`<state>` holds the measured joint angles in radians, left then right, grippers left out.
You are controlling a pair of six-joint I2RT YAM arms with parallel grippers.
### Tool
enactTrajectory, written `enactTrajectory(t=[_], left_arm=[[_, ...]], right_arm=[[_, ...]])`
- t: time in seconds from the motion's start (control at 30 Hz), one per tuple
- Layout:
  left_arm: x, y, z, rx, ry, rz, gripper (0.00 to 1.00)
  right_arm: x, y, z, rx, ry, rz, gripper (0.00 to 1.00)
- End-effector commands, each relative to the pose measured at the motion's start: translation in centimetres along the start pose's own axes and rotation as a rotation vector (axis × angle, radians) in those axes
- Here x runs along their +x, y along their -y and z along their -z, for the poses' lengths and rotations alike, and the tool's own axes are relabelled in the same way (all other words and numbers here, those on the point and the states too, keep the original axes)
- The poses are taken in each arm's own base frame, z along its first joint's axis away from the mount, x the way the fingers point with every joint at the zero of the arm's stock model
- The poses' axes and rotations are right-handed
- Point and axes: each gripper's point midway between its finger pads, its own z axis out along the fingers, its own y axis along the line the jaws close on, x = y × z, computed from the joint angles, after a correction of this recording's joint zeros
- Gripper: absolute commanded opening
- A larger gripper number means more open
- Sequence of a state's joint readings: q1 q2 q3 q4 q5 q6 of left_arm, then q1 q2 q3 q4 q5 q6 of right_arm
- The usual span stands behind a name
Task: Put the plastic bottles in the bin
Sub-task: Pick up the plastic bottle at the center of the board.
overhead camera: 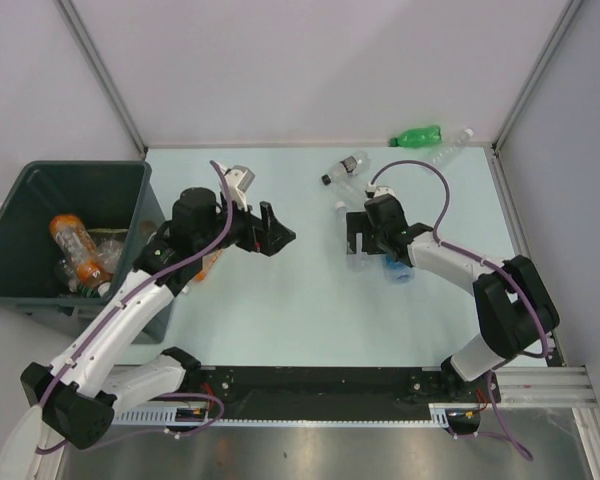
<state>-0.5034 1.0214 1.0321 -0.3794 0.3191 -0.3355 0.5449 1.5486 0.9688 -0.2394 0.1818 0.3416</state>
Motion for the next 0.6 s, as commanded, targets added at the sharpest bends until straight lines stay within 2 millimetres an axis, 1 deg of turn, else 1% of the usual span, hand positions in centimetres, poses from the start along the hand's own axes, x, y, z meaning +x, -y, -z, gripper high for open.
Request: enactTrajectory(t=[0.0, 0.2, 0.23, 0.37, 0.4, 0.53, 0.57], left_arm=[[-0.2, 0.4, -0.2, 0.028, 0.023, 0.026, 1.0], [1.0, -0.7, -0.5, -0.023, 0.005, 0.07, 1.0], [1.2, -0.8, -0.7, -0.025, -0.002, 0.08, 1.0], [1.8, -1.1, -1.0, -0.032, -0.019, 0.1, 1.0], [1.9, -1.1, -1.0, -0.033, -0.025, 0.102, 1.0], [1.9, -0.9, -1.1, -0.02, -0.029, 0.102, 1.0], [2.0, -0.9, -1.1, -0.019, -0.031, 0.102, 1.0]], right_arm=[[-1.3, -2.2, -1.4, -0.136, 0.03, 0.025, 0.98], [-0.1, -3.4, -2.6, -0.202, -0.012, 0.037, 0.94], [0.3, -3.4, -2.9, -0.201, -0.023, 0.036, 0.94], [1.0, -3.3, -3.3, -0.201, -0.047, 0.029, 0.88], [1.0, -3.3, -3.3, -0.201, -0.047, 0.029, 0.84], [1.5, -3.1, -3.4, -0.195, -0.064, 0.034, 0.78], [1.6, -3.0, -3.5, -0.187, -0.068, 0.033, 0.74]])
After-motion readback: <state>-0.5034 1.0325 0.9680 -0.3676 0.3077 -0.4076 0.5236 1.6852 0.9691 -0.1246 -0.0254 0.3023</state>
